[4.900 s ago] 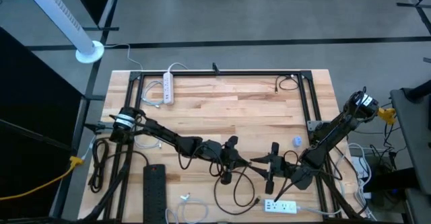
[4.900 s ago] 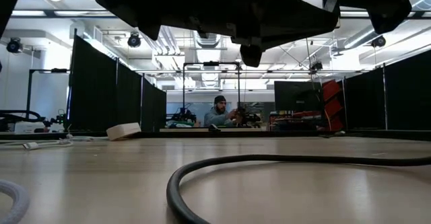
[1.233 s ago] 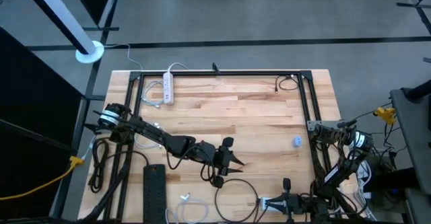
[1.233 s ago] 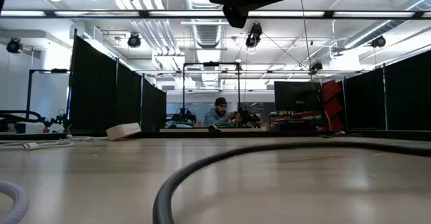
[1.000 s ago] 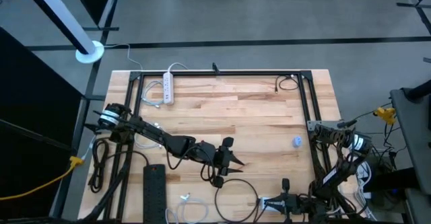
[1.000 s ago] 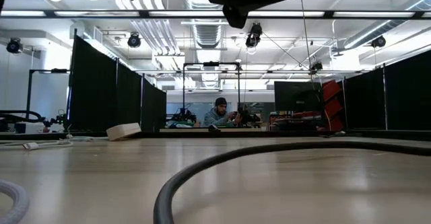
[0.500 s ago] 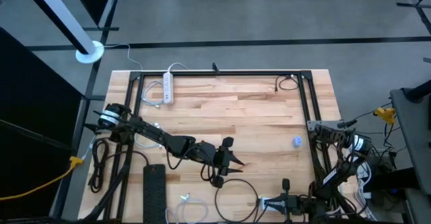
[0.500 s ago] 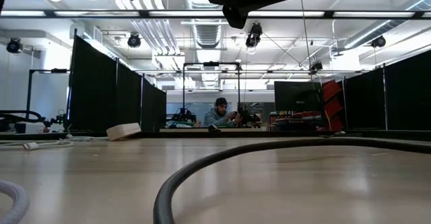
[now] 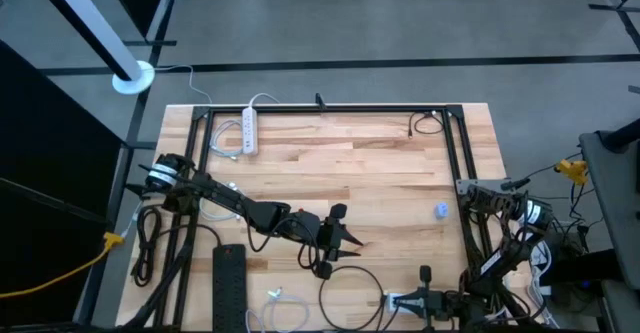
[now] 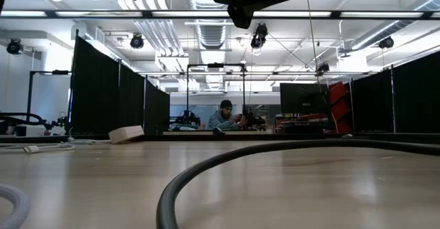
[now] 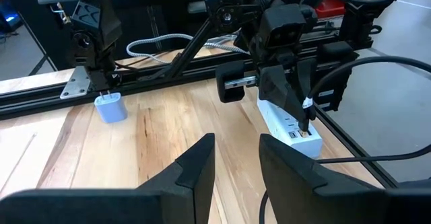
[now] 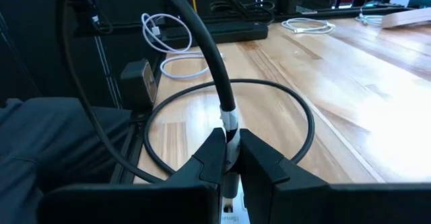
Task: Plug in charger cables
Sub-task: Insert the bottom black charger cable into the bottom white outlet extension, then insert the black charger cable into the white charger adapter
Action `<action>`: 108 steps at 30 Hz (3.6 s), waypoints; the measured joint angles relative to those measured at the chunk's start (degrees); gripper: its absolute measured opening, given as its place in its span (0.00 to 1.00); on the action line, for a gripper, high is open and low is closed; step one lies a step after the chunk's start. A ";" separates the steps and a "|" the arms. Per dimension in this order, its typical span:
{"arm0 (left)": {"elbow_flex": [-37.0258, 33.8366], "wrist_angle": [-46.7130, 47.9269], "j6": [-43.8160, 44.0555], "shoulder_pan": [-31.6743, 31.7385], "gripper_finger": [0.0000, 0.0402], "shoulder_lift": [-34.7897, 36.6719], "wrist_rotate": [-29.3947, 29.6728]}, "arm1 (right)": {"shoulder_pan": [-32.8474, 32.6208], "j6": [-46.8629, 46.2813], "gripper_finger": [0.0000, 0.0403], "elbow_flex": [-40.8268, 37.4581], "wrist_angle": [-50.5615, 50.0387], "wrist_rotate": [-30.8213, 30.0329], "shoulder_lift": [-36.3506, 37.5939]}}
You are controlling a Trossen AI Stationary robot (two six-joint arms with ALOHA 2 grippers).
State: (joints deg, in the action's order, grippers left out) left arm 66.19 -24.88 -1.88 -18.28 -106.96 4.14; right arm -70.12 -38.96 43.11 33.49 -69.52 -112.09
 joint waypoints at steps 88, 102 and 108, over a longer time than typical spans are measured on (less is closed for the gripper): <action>-6.78 62.92 8.74 -1.53 0.26 33.45 10.35 | 39.53 -29.06 0.49 21.55 -106.22 53.99 33.77; -27.09 39.05 12.70 -2.29 0.26 33.33 9.86 | 74.02 14.42 0.49 15.05 -113.01 73.64 32.36; -34.27 25.63 11.59 -2.31 0.26 33.33 8.34 | 74.20 24.86 0.49 11.83 -113.34 75.39 29.14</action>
State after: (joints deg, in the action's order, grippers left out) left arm 31.93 0.75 9.72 -20.59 -73.63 12.48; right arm 4.08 -14.10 54.94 -79.84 5.87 -82.96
